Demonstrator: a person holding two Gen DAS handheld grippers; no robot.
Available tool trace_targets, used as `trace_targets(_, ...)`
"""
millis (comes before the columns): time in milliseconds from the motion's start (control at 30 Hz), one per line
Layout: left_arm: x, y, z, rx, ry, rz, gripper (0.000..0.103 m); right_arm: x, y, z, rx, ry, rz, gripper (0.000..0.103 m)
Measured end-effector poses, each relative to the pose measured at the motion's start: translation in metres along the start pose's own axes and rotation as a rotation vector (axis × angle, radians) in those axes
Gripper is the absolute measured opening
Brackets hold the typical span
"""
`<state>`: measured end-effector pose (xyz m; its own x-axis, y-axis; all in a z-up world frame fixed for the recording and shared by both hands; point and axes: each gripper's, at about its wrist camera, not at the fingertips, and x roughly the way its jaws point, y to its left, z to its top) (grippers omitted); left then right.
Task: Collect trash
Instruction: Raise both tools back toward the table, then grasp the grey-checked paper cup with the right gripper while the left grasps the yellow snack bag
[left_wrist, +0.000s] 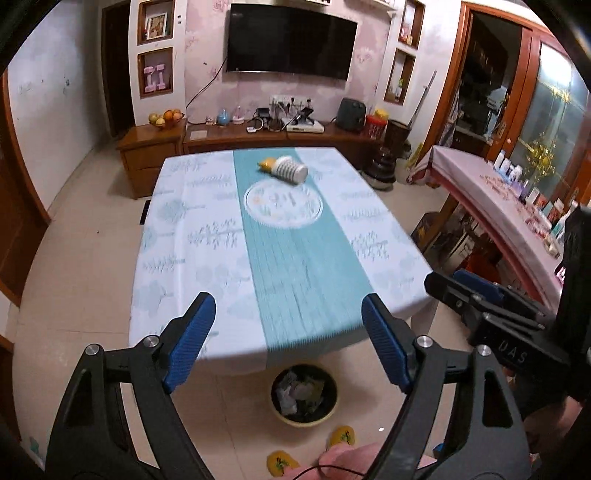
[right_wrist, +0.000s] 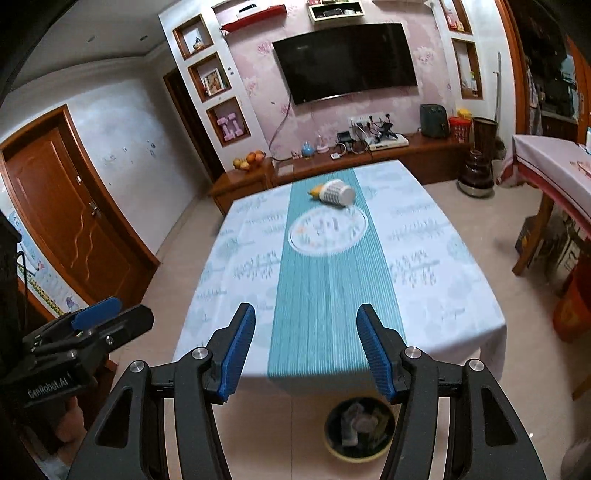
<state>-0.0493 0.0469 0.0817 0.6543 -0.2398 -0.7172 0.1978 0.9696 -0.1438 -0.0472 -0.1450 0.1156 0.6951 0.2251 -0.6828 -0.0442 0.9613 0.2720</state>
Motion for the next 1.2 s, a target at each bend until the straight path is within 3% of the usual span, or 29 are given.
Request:
trace_targets(233,0.025,0.008,0.060,-0.044,-0.047,0.012,0.079,0.043,-0.020,0.062,-0.008,-0.002,0.045,0.062)
trace_targets(433,0.080,0.022,0.114,-0.110,-0.039,0.036,0.079,0.130,-0.059,0.140,-0.027,0.027,0.102,0.063)
trace_targets(567,0.137,0.031,0.152,-0.170,-0.024,0.067,0.079,0.204,-0.095,0.193,0.004,0.110,0.138,0.063)
trace_targets(667,0.193,0.040,0.183,-0.234,0.033,0.081,0.079,0.262,-0.121,0.231,0.009,0.181,0.180,0.063)
trace_targets(867,0.301,0.043,0.236,-0.269,0.112,0.142,0.079,0.380,-0.164,0.292,-0.027,0.299,0.215,0.063)
trace_targets(1200,0.449,0.052,0.273,-0.294,0.235,0.168,0.076,0.561,-0.193,0.319,0.004,0.505,0.275,0.063)
